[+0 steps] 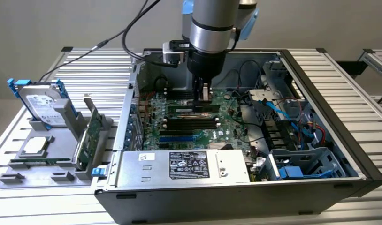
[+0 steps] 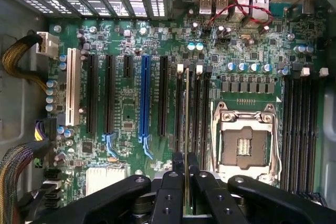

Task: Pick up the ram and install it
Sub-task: 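Insert the ram into the slot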

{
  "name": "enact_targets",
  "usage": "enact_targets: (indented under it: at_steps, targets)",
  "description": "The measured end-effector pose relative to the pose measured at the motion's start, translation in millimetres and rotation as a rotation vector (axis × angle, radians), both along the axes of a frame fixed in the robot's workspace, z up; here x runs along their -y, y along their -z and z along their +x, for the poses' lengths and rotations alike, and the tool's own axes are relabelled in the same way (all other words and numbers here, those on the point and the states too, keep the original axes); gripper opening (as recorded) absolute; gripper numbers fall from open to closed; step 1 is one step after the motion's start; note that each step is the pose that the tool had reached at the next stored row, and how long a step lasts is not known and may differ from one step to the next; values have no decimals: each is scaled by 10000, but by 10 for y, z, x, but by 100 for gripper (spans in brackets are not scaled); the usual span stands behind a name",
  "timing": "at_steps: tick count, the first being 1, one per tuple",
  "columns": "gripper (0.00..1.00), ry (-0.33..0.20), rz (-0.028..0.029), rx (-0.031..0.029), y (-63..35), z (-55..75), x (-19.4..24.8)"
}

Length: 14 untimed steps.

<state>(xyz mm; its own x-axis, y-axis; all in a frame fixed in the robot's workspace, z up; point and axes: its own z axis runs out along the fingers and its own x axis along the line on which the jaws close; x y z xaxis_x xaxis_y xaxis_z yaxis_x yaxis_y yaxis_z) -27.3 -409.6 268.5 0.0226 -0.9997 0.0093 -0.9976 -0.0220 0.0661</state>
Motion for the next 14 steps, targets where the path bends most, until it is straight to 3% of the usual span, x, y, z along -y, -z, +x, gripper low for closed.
enact_targets:
  at_steps: [14]
  targets:
    - [14,-7,0,0,254,0,20]
